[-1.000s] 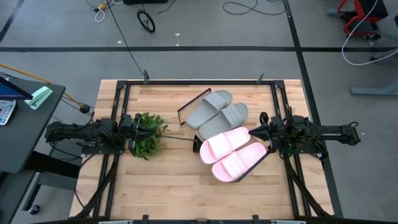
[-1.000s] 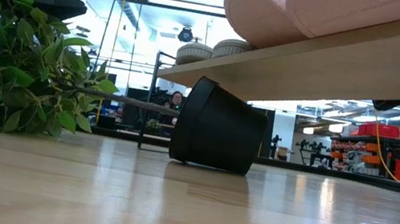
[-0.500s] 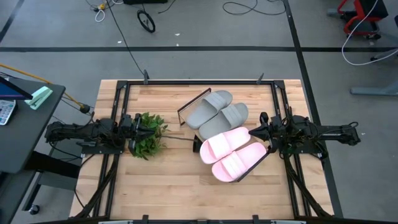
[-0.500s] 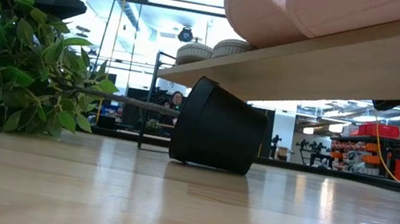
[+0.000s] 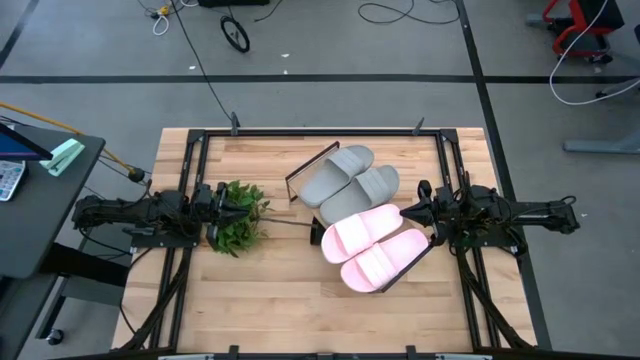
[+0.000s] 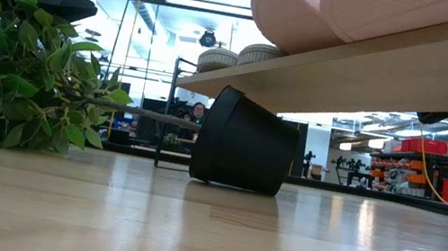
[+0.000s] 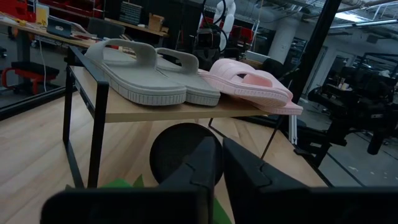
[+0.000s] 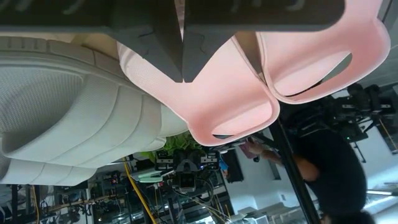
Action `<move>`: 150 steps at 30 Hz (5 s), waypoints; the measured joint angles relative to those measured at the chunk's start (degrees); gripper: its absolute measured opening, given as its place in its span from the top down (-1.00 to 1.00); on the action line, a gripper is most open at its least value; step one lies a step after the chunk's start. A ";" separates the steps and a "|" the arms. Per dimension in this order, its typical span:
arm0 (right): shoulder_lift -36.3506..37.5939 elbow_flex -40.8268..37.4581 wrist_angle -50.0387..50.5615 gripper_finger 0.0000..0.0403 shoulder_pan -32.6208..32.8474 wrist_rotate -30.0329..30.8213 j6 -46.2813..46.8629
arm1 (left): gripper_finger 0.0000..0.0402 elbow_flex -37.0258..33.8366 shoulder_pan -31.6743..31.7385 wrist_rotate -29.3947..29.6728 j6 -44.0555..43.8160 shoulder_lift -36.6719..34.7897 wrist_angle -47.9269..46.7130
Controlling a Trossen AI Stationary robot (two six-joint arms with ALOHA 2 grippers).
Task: Pick and place slides into the shelf
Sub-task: Return to Home Position
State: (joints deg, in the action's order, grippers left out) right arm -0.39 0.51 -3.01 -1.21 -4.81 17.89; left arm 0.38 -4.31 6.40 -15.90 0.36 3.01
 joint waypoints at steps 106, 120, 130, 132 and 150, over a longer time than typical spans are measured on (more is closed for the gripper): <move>-0.01 0.00 0.01 0.93 -0.02 0.01 0.00 | 0.83 0.00 0.02 0.00 0.00 0.00 0.00; -0.02 0.00 0.02 0.93 -0.02 0.01 0.00 | 0.84 0.00 0.02 0.01 0.00 -0.02 0.00; 0.01 0.00 0.00 0.93 0.00 0.01 0.00 | 0.81 0.00 0.00 0.01 0.00 0.00 0.00; -0.02 0.00 0.00 0.93 -0.02 0.00 0.00 | 0.82 0.00 0.01 0.02 0.00 -0.01 0.01; 0.00 0.00 0.01 0.93 -0.01 0.00 0.00 | 0.81 0.00 0.02 0.01 0.00 0.00 0.00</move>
State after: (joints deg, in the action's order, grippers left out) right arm -0.39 0.51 -3.00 -1.23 -4.81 17.89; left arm 0.38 -4.29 6.41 -15.90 0.36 3.01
